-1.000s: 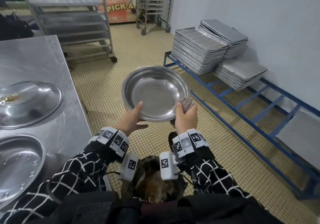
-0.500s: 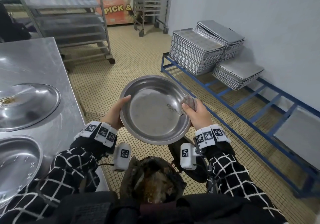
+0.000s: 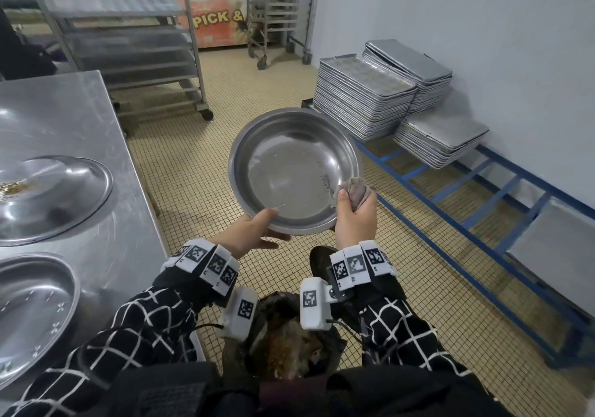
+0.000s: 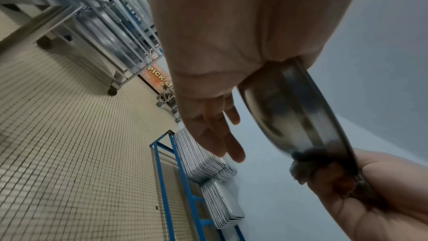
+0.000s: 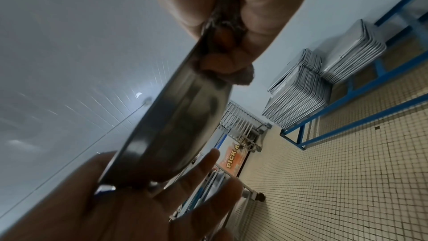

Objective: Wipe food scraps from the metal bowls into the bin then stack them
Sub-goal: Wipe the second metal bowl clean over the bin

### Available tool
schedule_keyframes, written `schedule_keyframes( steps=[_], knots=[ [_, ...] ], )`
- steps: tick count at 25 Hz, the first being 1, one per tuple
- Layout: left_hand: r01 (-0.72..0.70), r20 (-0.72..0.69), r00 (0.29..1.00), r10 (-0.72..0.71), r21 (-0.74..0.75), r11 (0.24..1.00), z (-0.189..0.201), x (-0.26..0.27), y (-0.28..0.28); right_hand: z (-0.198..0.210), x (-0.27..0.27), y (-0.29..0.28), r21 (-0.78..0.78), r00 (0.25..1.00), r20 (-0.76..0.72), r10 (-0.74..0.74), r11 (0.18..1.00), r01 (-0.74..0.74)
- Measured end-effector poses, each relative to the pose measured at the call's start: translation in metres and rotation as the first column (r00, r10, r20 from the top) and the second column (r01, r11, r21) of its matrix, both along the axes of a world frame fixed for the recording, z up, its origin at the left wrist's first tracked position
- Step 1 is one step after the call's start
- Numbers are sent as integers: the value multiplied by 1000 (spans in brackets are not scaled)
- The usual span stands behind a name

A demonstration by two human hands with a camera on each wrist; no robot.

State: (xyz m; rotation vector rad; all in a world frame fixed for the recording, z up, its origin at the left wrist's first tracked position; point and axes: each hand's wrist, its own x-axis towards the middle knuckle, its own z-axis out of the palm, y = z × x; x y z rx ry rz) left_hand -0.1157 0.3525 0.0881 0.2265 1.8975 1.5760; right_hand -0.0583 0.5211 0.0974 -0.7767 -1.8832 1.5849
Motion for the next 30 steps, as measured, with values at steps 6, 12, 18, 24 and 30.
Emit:
schedule_keyframes(
  steps=[6, 12, 18, 24, 30],
  knots=[
    [-128, -42, 989, 140, 223, 966, 3, -25, -28, 7, 6, 25, 54, 989, 66, 133, 989, -137],
    [-67, -18, 997, 70, 130, 989, 24, -35, -52, 10, 8, 39, 103, 899, 192, 394, 903, -417],
    [-347, -43, 934, 354, 113, 931, 2, -31, -46, -14, 12, 20, 263, 901, 237, 363, 869, -419],
    [-481, 152, 871, 467, 77, 873, 6, -32, -44, -52, 28, -19, 745, 825, 361, 435, 398, -536],
    [-524, 314, 821, 476, 86, 847, 20, -17, -29, -33, 10, -19, 784, 885, 160, 437, 489, -383]
  ],
)
